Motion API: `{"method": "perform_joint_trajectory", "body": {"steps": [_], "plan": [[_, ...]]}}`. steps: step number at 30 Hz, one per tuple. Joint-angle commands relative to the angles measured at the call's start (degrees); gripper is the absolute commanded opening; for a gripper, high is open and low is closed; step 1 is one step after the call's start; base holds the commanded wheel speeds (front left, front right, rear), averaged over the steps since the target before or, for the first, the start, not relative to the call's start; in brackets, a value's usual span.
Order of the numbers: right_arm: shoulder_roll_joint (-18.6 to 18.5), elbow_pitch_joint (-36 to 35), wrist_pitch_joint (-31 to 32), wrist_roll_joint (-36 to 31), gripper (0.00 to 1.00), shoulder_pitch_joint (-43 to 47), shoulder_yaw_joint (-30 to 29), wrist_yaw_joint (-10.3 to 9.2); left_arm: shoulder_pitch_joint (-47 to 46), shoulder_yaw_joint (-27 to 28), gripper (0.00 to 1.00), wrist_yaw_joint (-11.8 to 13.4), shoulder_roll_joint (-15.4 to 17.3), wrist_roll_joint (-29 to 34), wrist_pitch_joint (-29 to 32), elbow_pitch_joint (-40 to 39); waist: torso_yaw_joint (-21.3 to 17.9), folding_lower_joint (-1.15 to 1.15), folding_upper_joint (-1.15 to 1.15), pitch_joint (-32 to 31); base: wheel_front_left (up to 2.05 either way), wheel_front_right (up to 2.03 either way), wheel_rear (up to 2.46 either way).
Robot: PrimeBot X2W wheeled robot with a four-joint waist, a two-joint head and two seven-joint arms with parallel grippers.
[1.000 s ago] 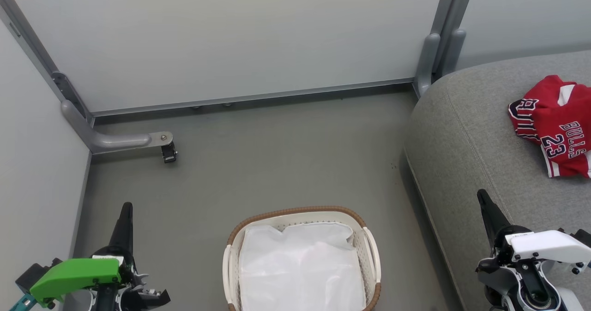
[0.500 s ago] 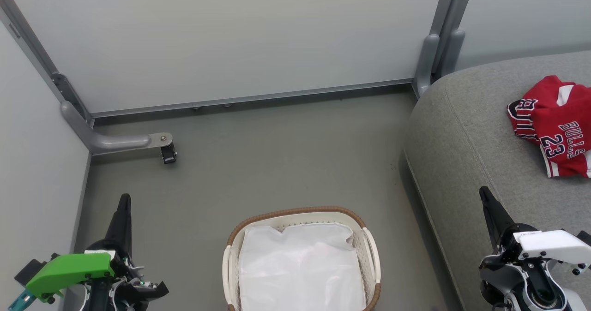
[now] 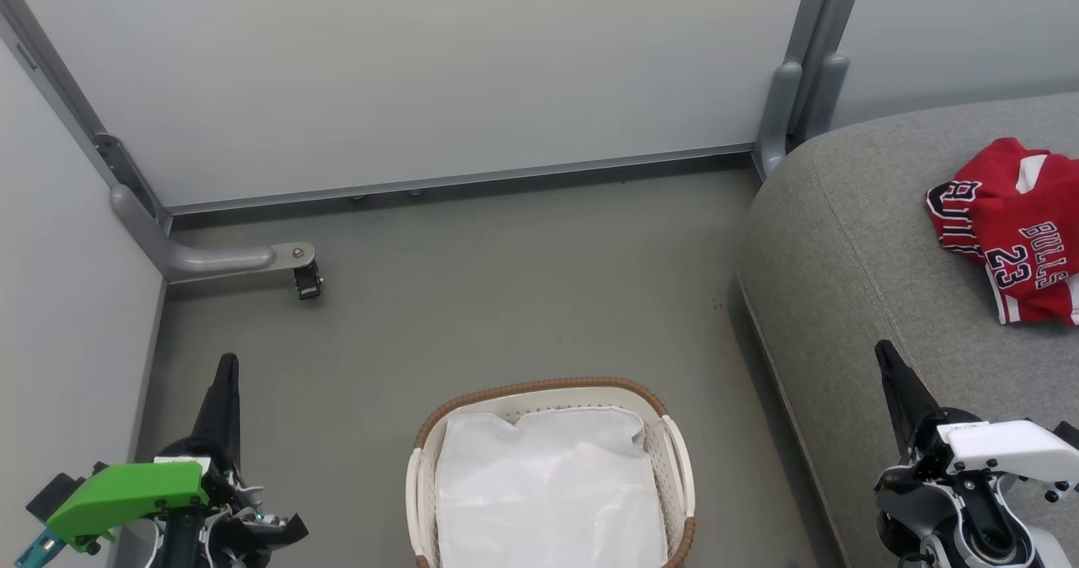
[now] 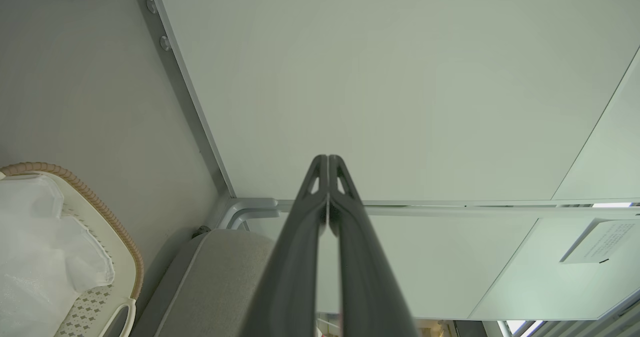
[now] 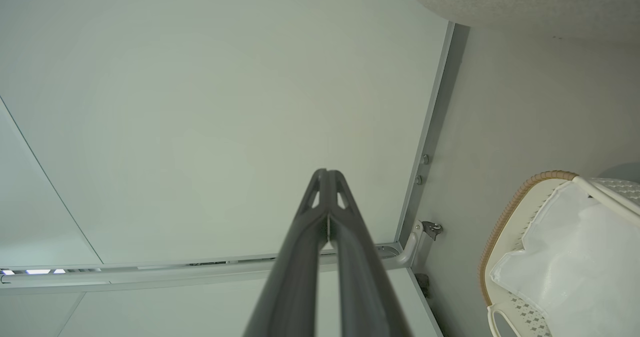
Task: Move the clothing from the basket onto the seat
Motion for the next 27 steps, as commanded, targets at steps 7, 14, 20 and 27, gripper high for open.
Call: {"method": "perform_joint_trajectory", "body": {"steps": [7, 14, 20, 27], "plan": [[-0.1, -0.2, 0.2, 0.2, 0.0, 0.6, -0.1, 0.0, -0.6, 0.1, 0.0, -0.3, 0.4, -0.2, 0.2, -0.1, 0.0, 0.0, 0.0, 0.0, 0.0, 0.0, 0.0], [-0.1, -0.2, 0.2, 0.2, 0.0, 0.6, -0.1, 0.0, -0.6, 0.1, 0.0, -0.3, 0.4, -0.2, 0.2, -0.1, 0.0, 0.0, 0.0, 0.0, 0.0, 0.0, 0.0], [-0.1, -0.2, 0.2, 0.2, 0.0, 0.6, -0.1, 0.0, -0.6, 0.1, 0.0, -0.3, 0.4, -0.2, 0.2, -0.1, 0.0, 0.0, 0.0, 0.0, 0.0, 0.0, 0.0], [-0.1, -0.2, 0.2, 0.2, 0.0, 0.6, -0.1, 0.0, -0.6, 0.1, 0.0, -0.3, 0.4, -0.2, 0.2, -0.1, 0.0, 0.0, 0.0, 0.0, 0.0, 0.0, 0.0]]}}
